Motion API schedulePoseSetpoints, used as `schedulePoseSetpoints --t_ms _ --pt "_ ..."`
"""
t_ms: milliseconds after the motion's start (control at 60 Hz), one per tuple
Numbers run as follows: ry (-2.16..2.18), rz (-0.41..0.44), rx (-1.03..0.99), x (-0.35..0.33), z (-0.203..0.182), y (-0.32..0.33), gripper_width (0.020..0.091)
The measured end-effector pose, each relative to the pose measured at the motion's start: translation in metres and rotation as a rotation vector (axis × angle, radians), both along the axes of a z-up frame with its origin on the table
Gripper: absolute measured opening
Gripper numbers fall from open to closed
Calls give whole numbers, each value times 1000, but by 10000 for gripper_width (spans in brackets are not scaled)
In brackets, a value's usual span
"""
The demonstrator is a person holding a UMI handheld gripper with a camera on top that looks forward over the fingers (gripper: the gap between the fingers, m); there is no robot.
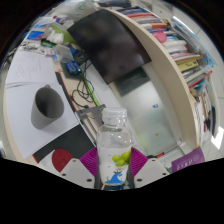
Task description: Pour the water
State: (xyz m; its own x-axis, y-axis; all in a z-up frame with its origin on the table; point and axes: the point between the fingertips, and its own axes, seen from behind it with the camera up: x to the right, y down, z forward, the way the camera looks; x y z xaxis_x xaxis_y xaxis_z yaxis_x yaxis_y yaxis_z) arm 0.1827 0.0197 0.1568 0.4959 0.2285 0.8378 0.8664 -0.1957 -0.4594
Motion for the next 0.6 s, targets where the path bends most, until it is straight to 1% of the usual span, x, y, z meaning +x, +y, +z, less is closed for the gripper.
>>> schedulePoseSetpoints --t_ms 133,233,317,533,600 --pt "-303 88 -32 -24 -3 3 393" --pt "-492 167 -17 -41 7 6 392" --pt "-620 208 3 -55 12 5 391" --pt "-868 283 -3 -78 8 10 390" --pt "-933 291 3 -81 6 10 390"
